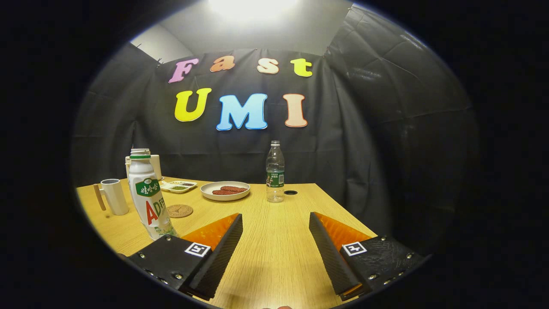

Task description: Take the bottle from table, then pour the juice into the cup, finally place the bottle on the coaster

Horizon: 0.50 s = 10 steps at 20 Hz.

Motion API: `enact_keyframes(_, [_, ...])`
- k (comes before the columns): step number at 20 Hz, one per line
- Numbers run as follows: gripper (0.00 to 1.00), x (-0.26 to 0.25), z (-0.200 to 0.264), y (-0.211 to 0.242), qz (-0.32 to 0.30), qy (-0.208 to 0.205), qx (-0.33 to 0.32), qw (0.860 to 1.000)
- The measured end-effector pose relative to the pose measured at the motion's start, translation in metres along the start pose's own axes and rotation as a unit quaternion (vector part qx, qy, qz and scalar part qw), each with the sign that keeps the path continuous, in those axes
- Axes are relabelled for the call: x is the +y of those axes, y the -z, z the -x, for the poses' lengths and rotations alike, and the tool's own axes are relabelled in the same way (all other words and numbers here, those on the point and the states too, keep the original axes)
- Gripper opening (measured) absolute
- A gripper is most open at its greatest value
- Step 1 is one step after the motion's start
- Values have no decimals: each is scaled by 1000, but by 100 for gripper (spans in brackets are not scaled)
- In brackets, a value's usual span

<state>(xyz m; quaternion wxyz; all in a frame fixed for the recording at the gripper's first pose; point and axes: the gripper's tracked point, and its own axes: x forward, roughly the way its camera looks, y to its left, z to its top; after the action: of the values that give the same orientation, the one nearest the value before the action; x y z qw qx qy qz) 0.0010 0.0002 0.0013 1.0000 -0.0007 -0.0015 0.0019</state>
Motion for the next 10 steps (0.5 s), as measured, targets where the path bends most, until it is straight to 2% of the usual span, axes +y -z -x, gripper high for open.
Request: enact_keyframes(10, [96, 7, -31, -3, 32, 1, -2, 999])
